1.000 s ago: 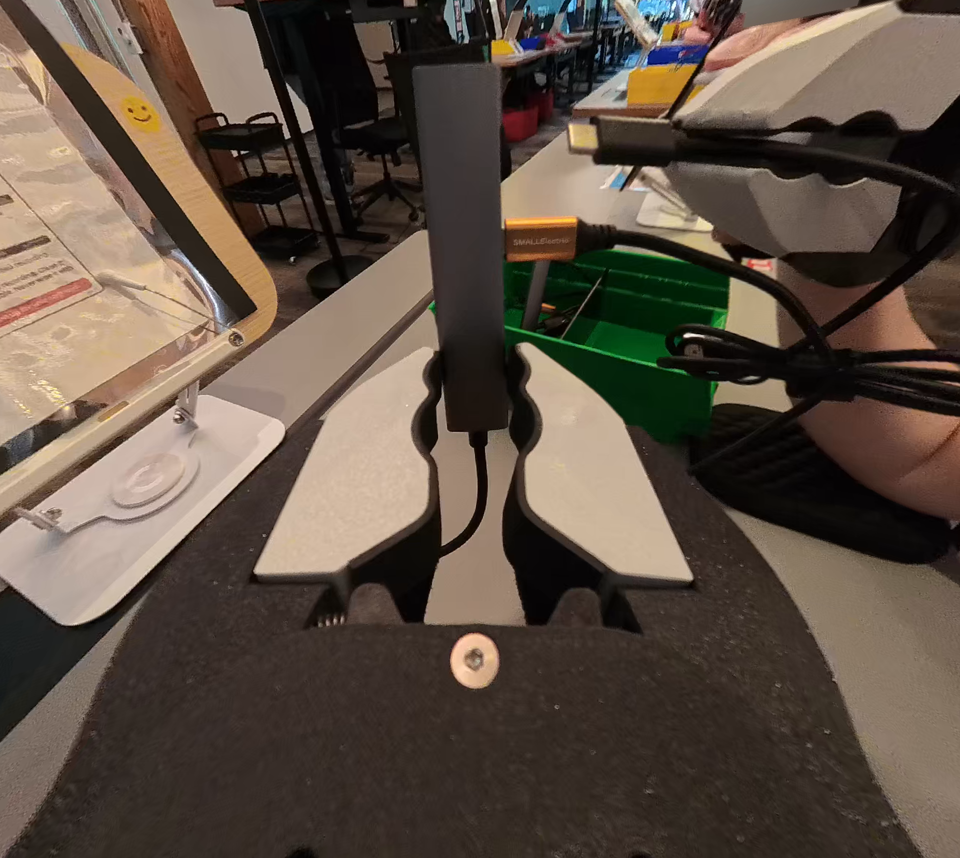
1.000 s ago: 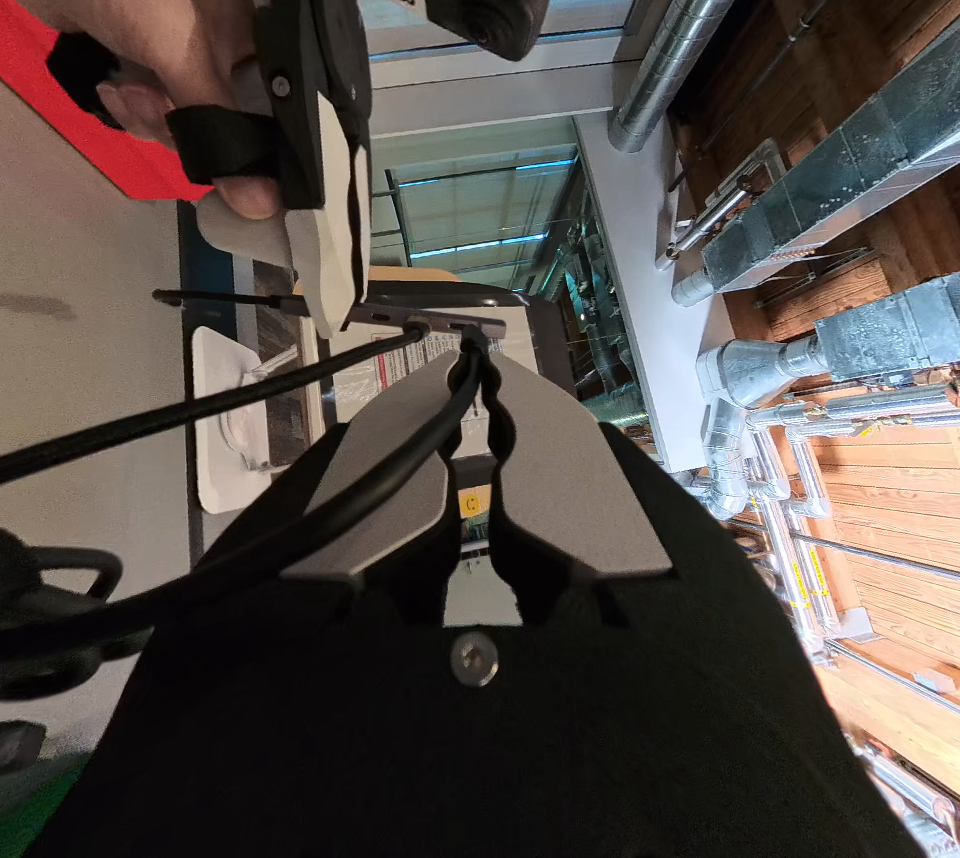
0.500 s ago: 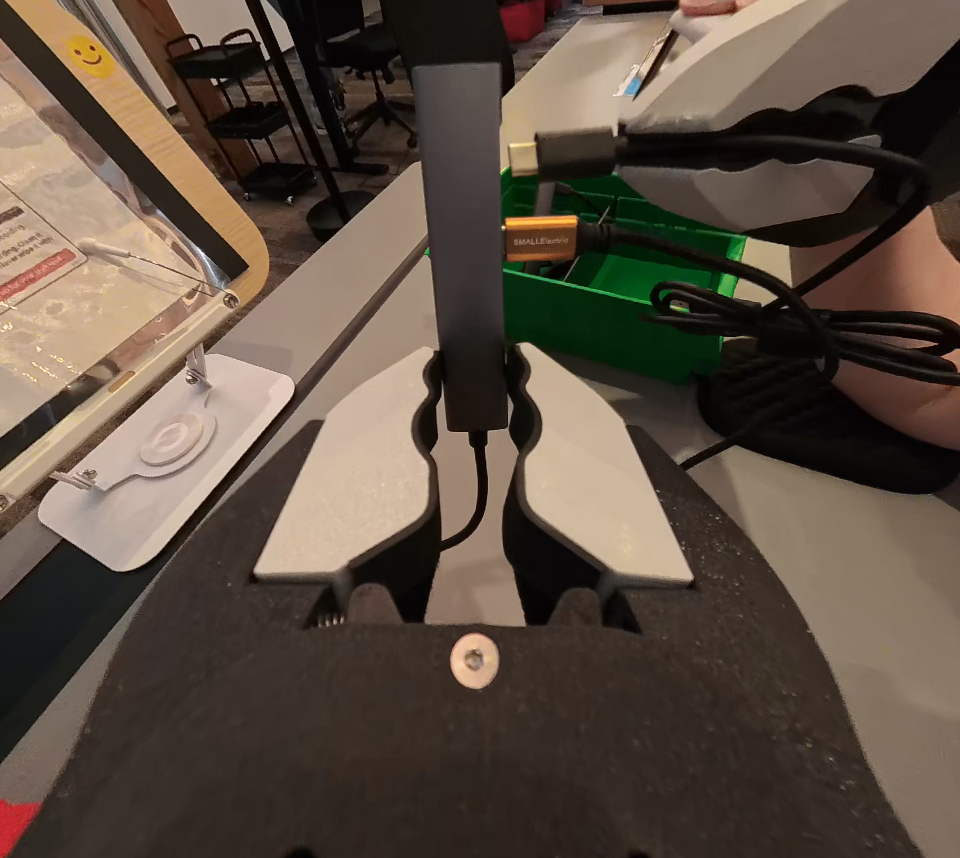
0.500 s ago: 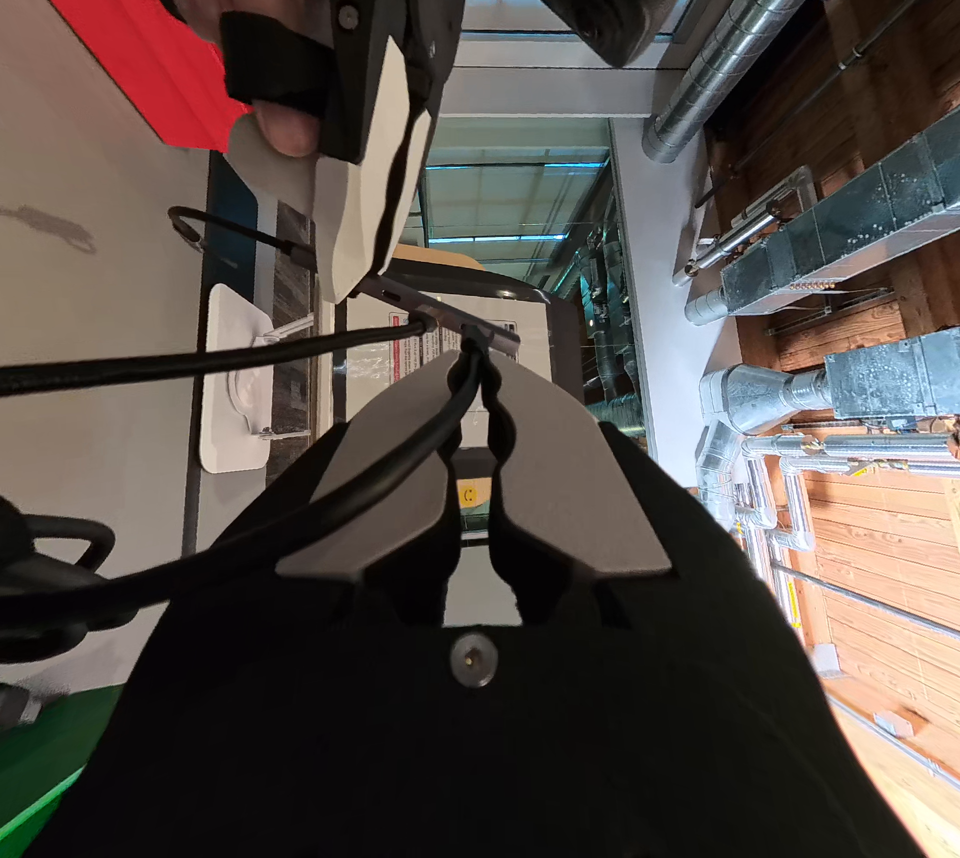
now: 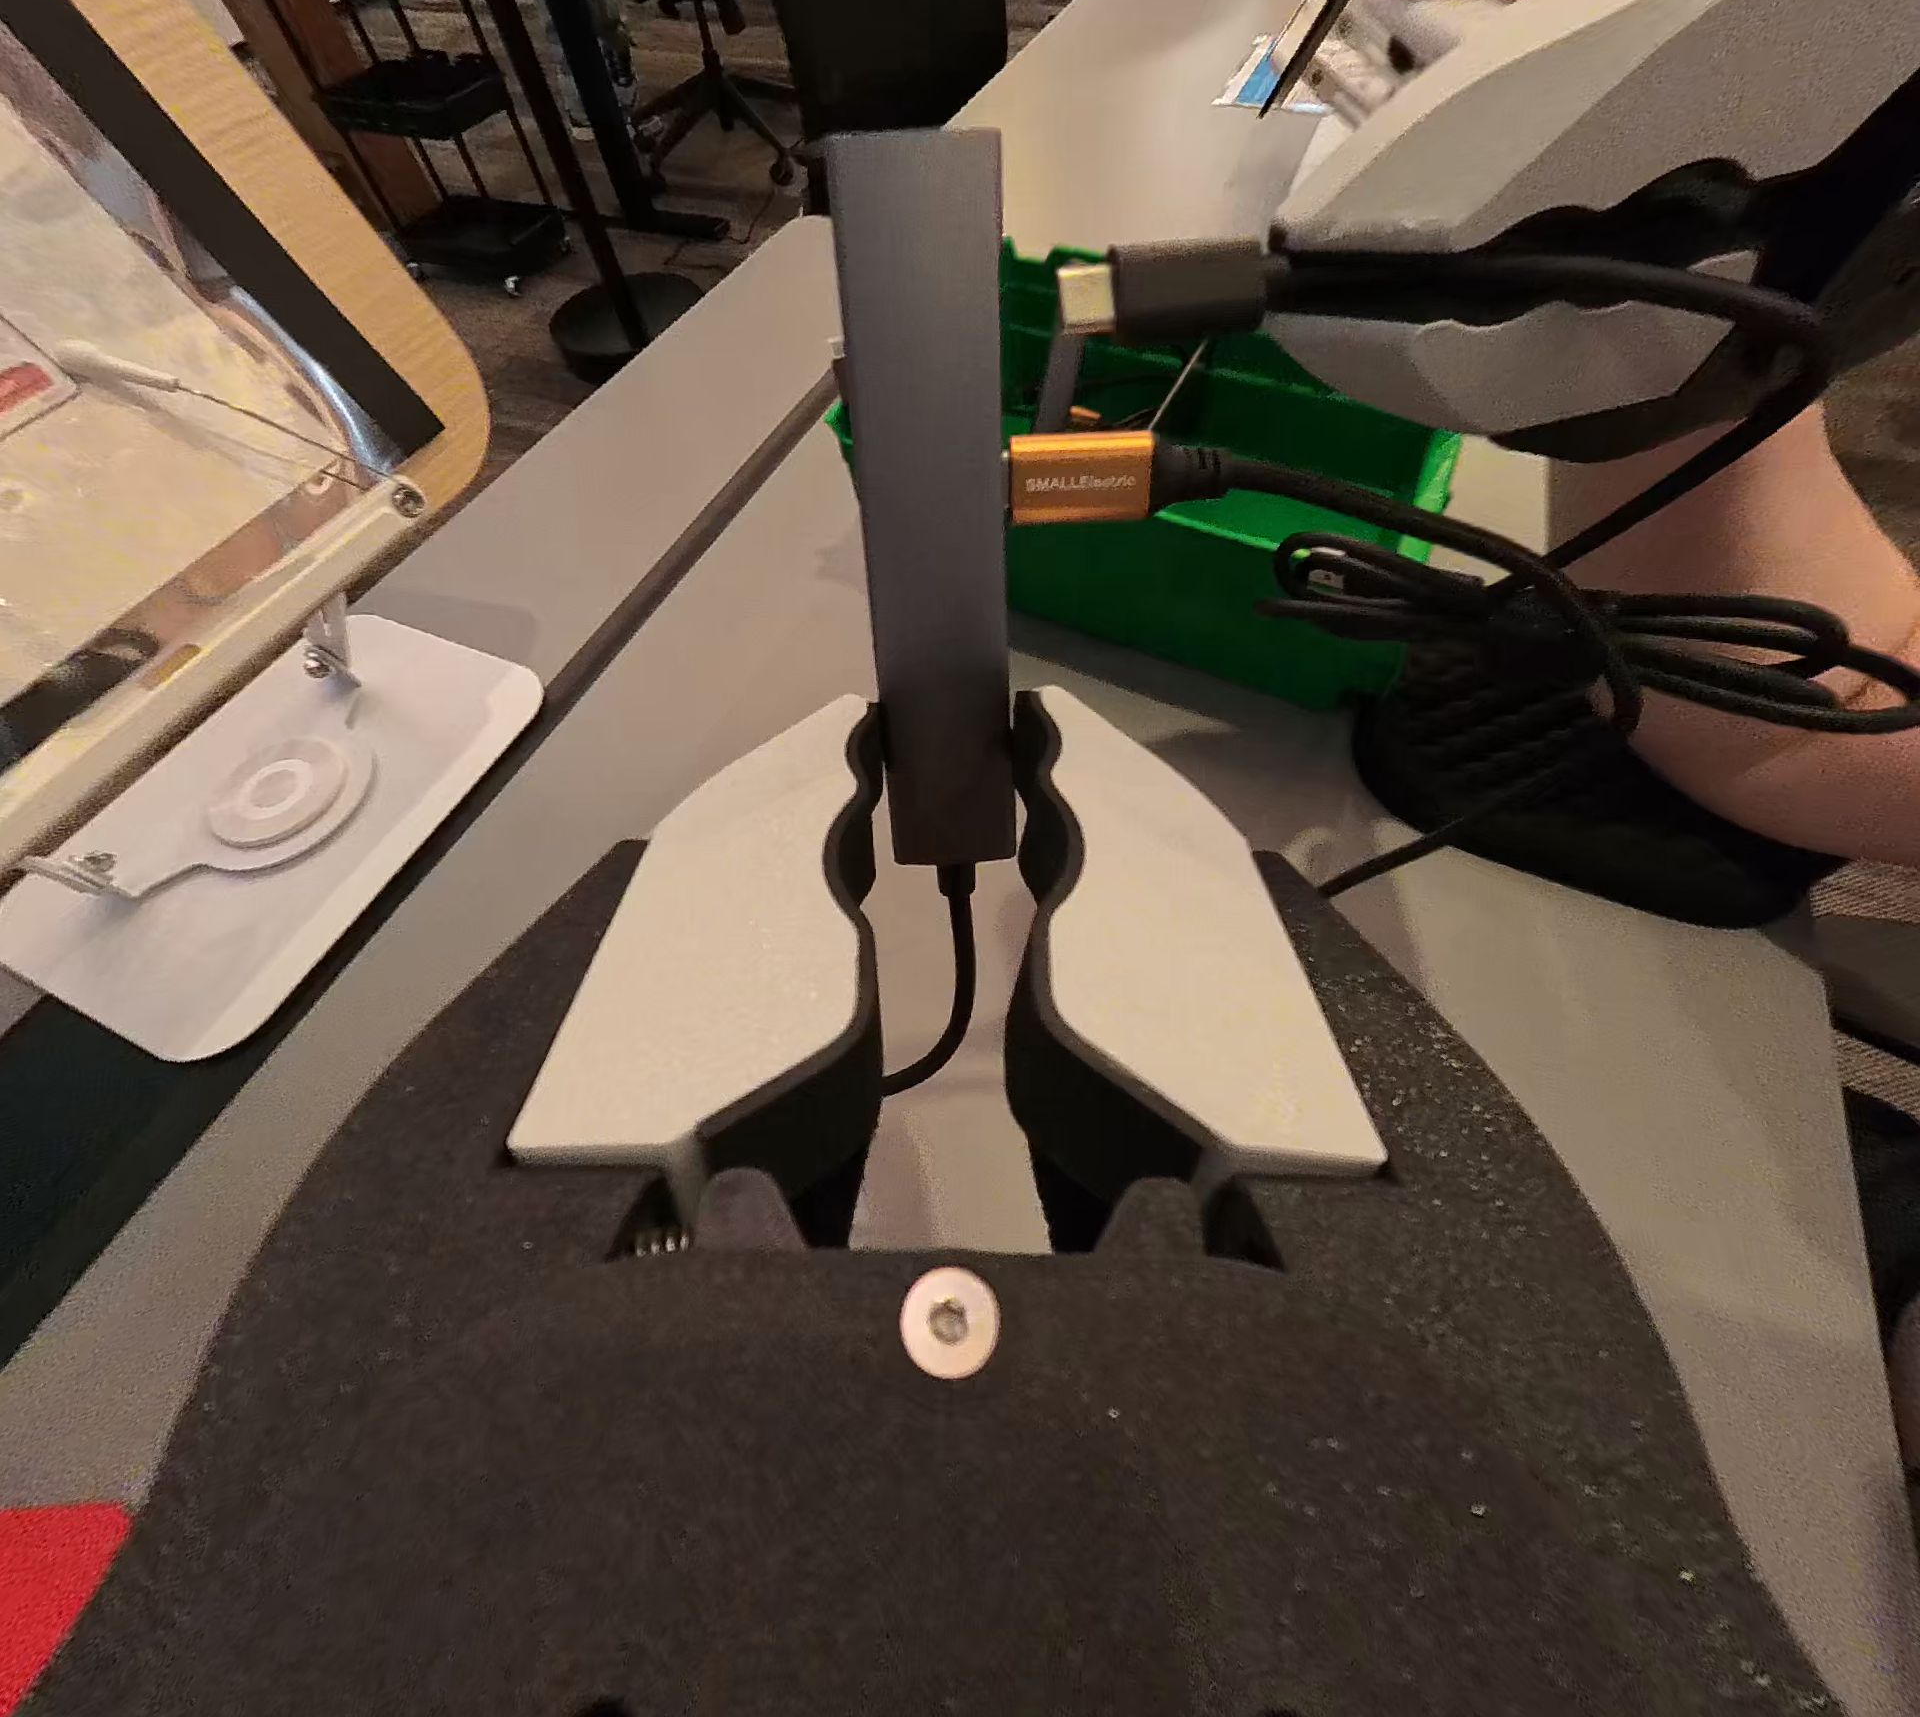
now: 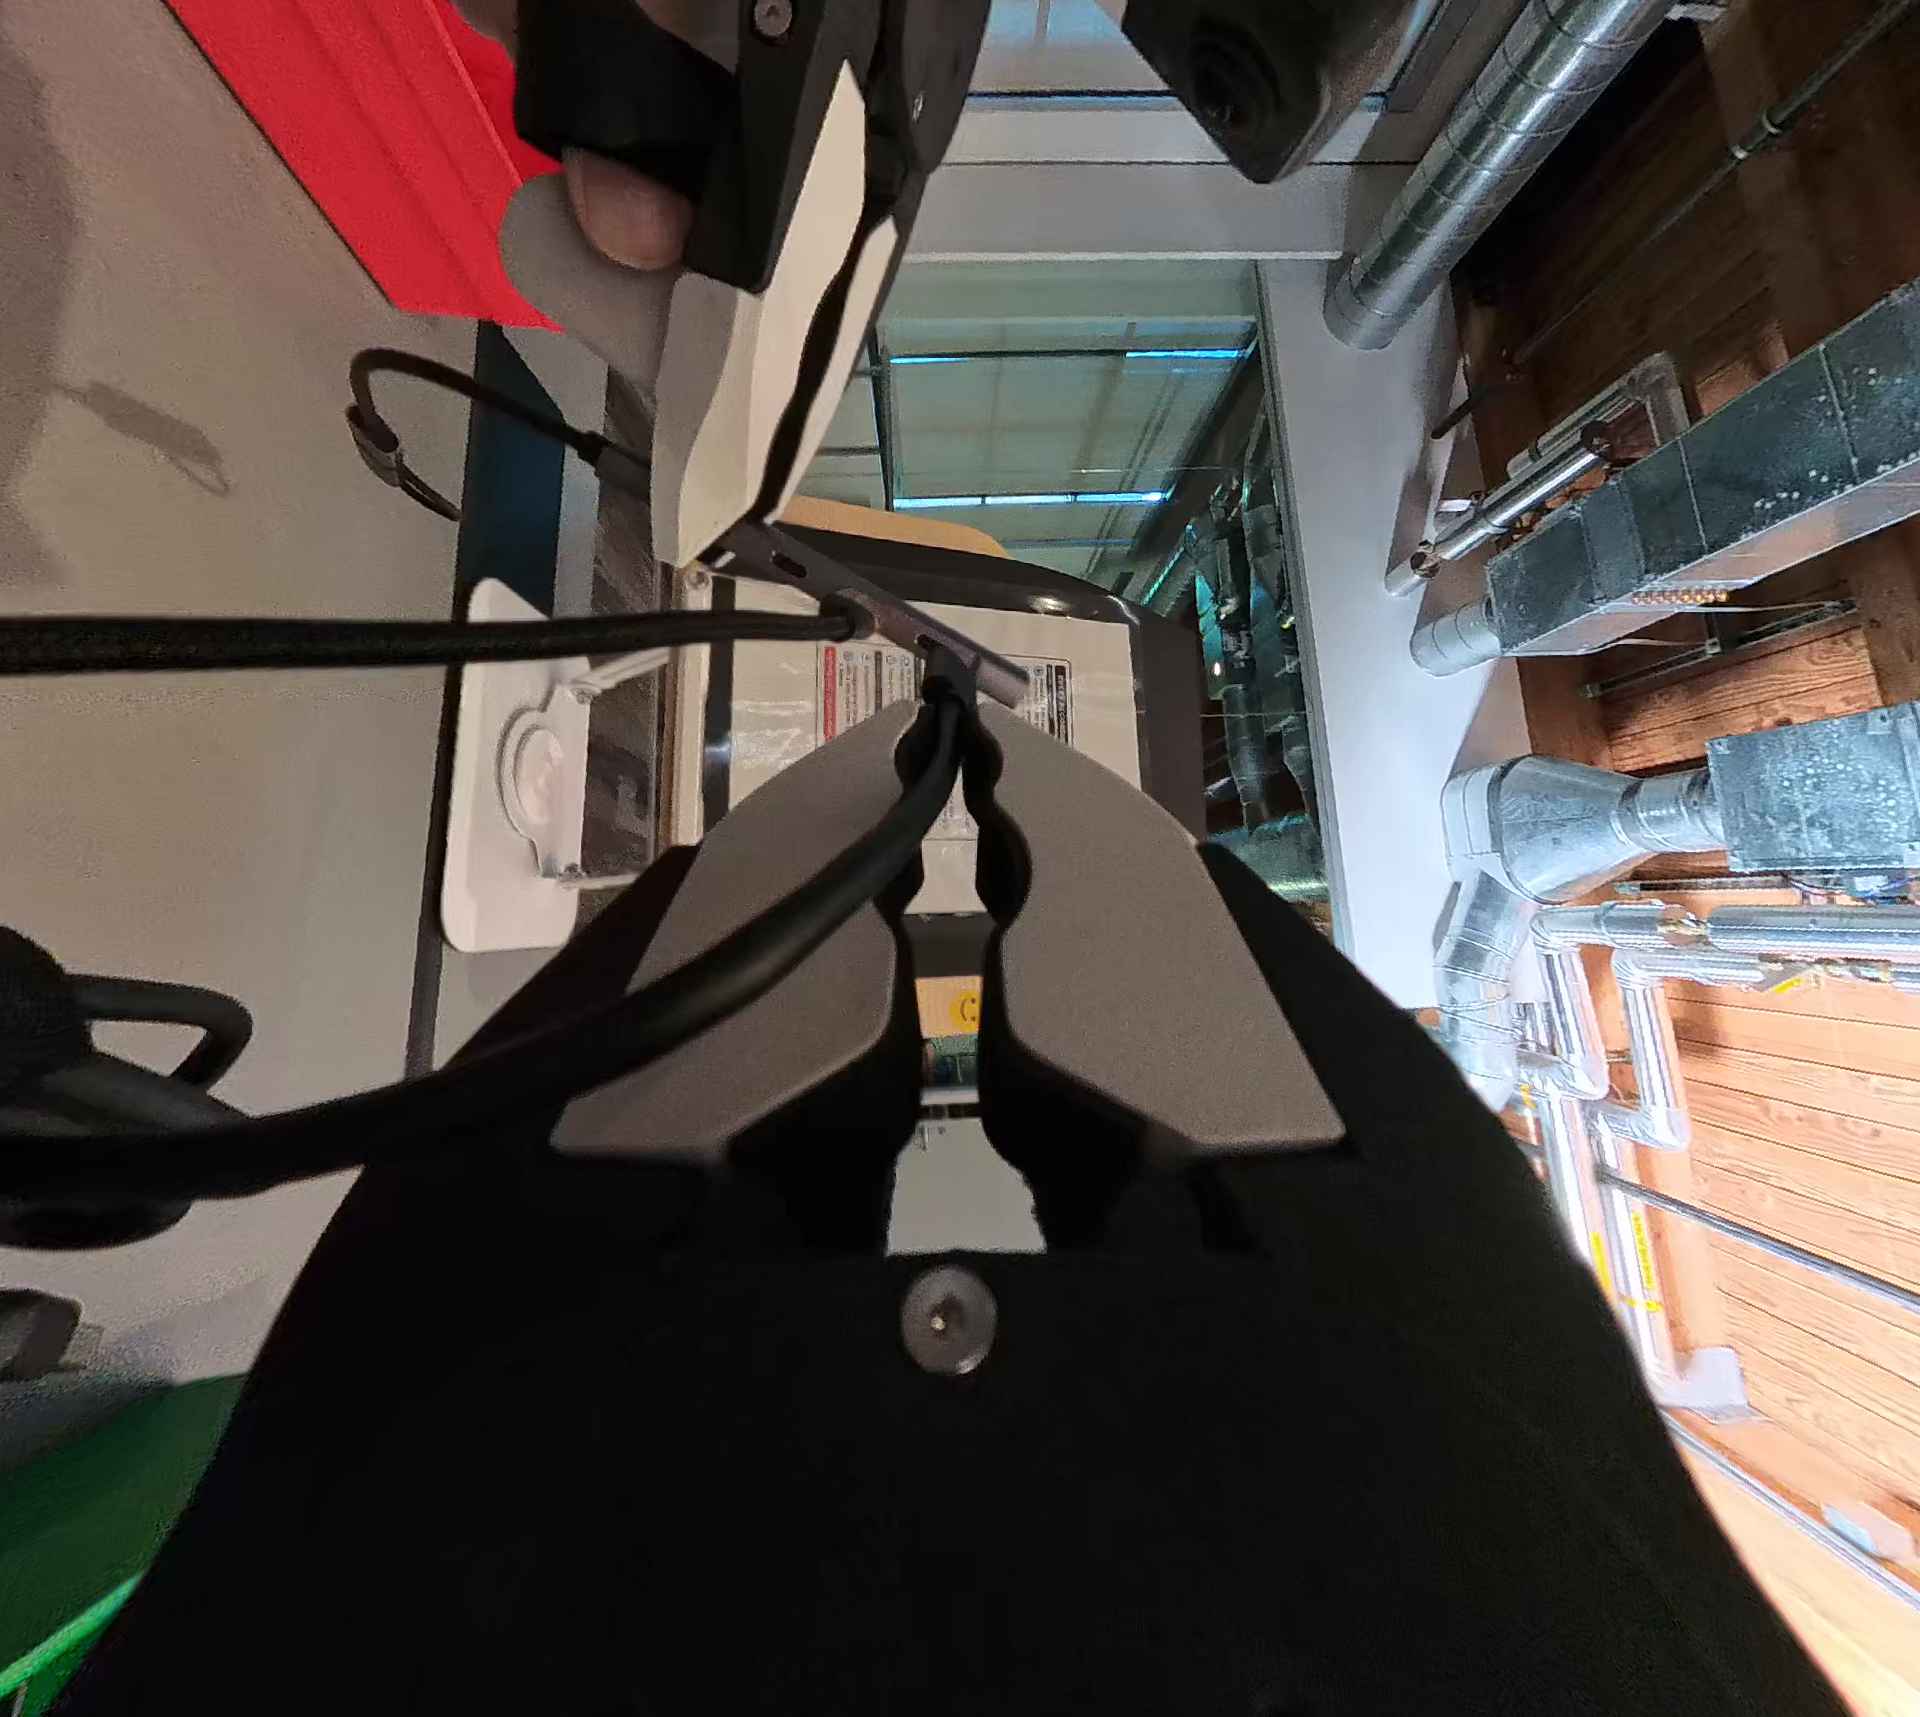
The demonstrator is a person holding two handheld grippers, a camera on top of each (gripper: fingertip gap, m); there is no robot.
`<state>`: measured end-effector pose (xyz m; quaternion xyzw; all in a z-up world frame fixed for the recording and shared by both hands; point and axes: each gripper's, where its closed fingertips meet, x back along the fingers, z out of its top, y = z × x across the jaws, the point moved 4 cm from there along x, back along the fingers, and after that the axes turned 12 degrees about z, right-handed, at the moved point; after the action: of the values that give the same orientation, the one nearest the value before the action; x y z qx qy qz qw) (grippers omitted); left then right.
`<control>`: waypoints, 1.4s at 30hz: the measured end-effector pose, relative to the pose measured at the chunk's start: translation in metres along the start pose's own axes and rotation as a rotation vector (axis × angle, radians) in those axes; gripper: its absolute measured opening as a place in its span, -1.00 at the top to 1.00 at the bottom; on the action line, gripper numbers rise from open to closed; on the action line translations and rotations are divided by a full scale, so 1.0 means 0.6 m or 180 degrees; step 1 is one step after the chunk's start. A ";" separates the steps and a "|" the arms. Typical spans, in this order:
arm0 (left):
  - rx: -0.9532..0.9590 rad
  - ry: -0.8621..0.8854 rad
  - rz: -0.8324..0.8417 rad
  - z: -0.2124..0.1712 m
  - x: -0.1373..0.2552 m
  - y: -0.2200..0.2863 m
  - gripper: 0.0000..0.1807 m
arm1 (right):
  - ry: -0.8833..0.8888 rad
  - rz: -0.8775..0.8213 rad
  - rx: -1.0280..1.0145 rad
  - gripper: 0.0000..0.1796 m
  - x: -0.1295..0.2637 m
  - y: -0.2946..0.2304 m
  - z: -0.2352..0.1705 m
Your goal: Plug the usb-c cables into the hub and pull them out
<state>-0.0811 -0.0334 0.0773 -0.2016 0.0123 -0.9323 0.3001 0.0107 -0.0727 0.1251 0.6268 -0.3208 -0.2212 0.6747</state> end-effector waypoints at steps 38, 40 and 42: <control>-0.0101 -0.0635 -0.0137 -0.033 0.006 0.005 0.74 | -0.0087 0.0402 0.0251 0.94 -0.023 -0.038 0.003; -0.0098 -0.0687 -0.0138 -0.035 0.007 0.006 0.74 | -0.0148 0.0454 0.0302 0.93 -0.026 -0.042 0.003; -0.0099 -0.0766 -0.0145 -0.038 0.009 0.007 0.74 | -0.0159 0.0503 0.0353 0.94 -0.029 -0.047 0.005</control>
<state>-0.0914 -0.0421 0.0577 -0.3169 -0.0139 -0.9076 0.2750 -0.0004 -0.0658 0.0947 0.6302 -0.3977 -0.1648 0.6461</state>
